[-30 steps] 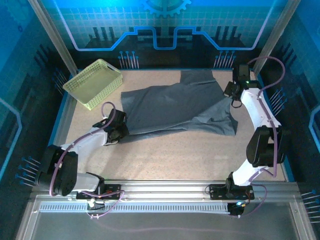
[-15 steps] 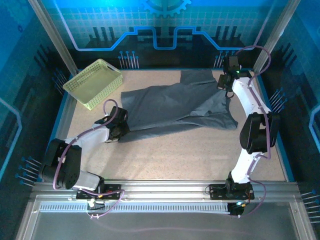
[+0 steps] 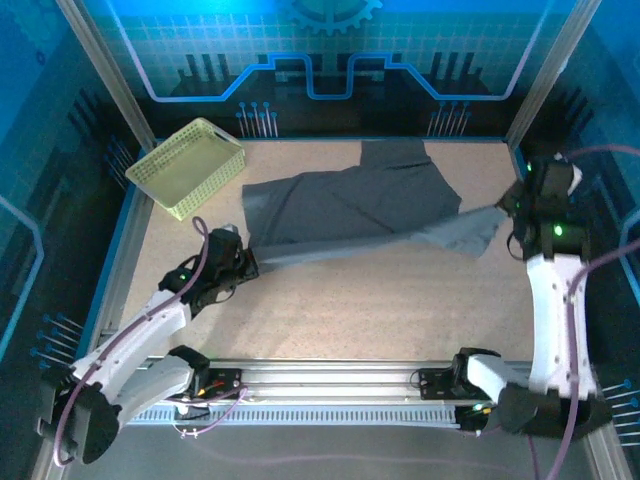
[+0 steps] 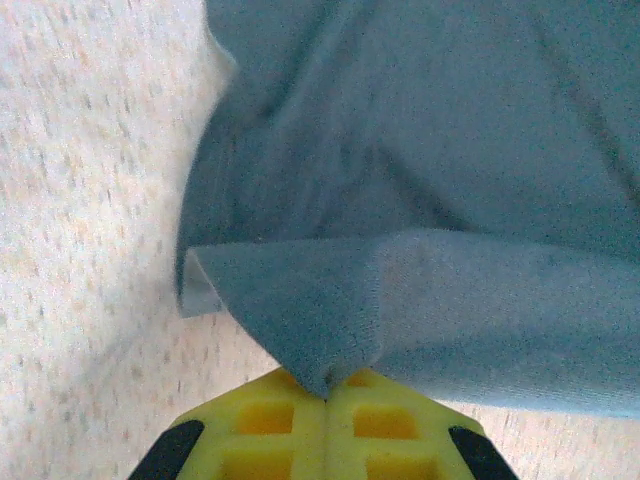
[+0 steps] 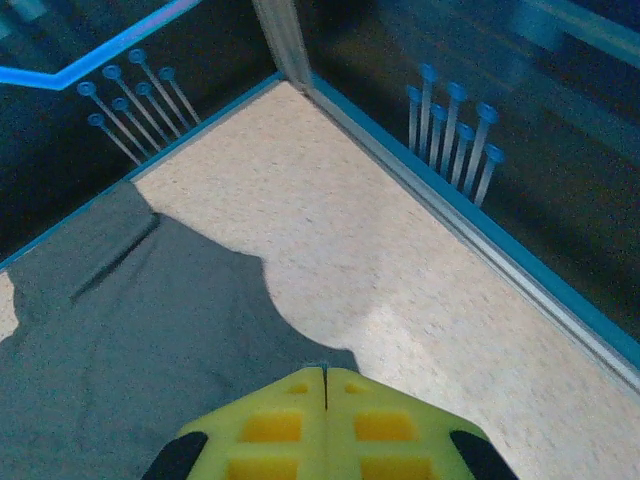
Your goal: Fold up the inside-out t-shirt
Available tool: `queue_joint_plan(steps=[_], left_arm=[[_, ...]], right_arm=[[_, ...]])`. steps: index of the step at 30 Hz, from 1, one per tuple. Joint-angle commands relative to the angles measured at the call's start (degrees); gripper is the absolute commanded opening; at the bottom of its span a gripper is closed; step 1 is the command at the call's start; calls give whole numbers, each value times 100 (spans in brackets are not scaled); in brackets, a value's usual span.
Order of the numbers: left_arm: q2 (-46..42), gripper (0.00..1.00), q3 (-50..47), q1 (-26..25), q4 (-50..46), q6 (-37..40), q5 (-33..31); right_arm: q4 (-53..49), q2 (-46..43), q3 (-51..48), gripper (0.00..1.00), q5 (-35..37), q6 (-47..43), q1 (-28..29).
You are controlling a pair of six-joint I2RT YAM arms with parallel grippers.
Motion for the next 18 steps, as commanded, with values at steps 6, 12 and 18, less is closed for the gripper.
queue_joint_plan(steps=[6, 12, 18], left_arm=[[-1513, 0, -614, -415, -2227, -1148, -710], [-2260, 0, -885, -423, -2311, -1334, -544], [-1829, 0, -848, -489, -2366, -1384, -640]], right_arm=[[-890, -1425, -1509, 0, -503, 250, -532], [-1254, -2127, -1887, 0, -413, 357, -677], [-1112, -2150, -2193, 0, -1122, 308, -670]])
